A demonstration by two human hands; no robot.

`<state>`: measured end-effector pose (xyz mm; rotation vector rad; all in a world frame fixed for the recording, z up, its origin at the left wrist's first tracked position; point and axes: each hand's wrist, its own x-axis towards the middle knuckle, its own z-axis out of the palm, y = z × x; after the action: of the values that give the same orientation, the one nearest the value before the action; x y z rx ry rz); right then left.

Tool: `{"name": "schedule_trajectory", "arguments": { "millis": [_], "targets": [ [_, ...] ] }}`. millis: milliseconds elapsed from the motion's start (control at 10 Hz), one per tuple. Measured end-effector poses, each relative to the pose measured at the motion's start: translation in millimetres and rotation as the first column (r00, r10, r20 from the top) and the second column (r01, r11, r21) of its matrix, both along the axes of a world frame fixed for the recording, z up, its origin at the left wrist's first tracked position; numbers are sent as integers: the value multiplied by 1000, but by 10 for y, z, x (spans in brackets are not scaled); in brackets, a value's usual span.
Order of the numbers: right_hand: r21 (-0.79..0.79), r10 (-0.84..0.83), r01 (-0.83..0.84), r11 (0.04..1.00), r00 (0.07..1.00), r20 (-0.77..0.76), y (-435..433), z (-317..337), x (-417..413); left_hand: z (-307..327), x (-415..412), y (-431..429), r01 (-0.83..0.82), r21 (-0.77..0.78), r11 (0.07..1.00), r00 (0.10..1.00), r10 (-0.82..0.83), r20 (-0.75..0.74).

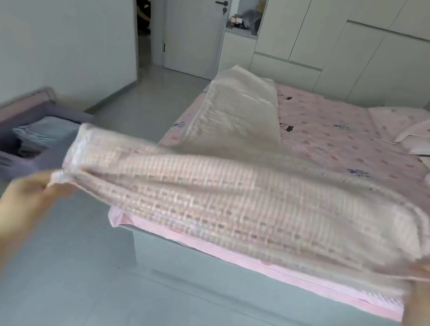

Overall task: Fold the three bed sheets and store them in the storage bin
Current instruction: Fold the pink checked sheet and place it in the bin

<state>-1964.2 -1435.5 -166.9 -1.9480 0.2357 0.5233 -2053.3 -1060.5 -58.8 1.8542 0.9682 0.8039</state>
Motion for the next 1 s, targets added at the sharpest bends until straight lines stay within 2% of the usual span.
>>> {"name": "schedule_trajectory", "arguments": {
  "millis": [100, 200, 300, 400, 500, 600, 700, 800, 900, 1000],
  "targets": [
    [-123, -68, 76, 990, 996, 65, -538, 602, 974, -260, -94, -570, -35, -16, 999, 974, 30, -226],
    [66, -174, 166, 984, 976, 135, -794, 901, 1301, -274, -148, -586, -22, -160, 987, 987, -4, -160],
    [199, -190, 160, 967, 971, 143, -889, 1175, 1514, 8, -80, -575, 112, -226, 968, 994, -105, 40],
    [311, -224, 155, 938, 954, 201, -903, 1298, 1579, 31, -82, -568, 181, -307, 934, 979, -143, 144],
    [188, -190, 153, 970, 962, 197, -864, 1274, 1526, -46, -13, -584, 129, -208, 970, 991, -132, 1],
    [-47, -39, 57, 997, 945, 324, -704, 1169, 1544, -44, 123, -648, 203, -122, 971, 972, -216, -97],
    [-219, 281, -206, 954, 869, 407, -306, 1173, 1454, 15, 358, -775, 411, -28, 911, 899, -410, -153],
    [-306, 476, -366, 879, 710, 519, 107, 1113, 1429, 3, 608, -898, 598, 9, 801, 791, -589, -167],
    [-100, 441, -447, 889, 777, 449, 545, 1187, 1288, -86, 832, -891, 708, -10, 706, 699, -702, -135],
    [-4, 479, -506, 863, 814, 328, 905, 1177, 1152, -169, 979, -824, 730, -39, 682, 673, -728, -133]
  ]
}}
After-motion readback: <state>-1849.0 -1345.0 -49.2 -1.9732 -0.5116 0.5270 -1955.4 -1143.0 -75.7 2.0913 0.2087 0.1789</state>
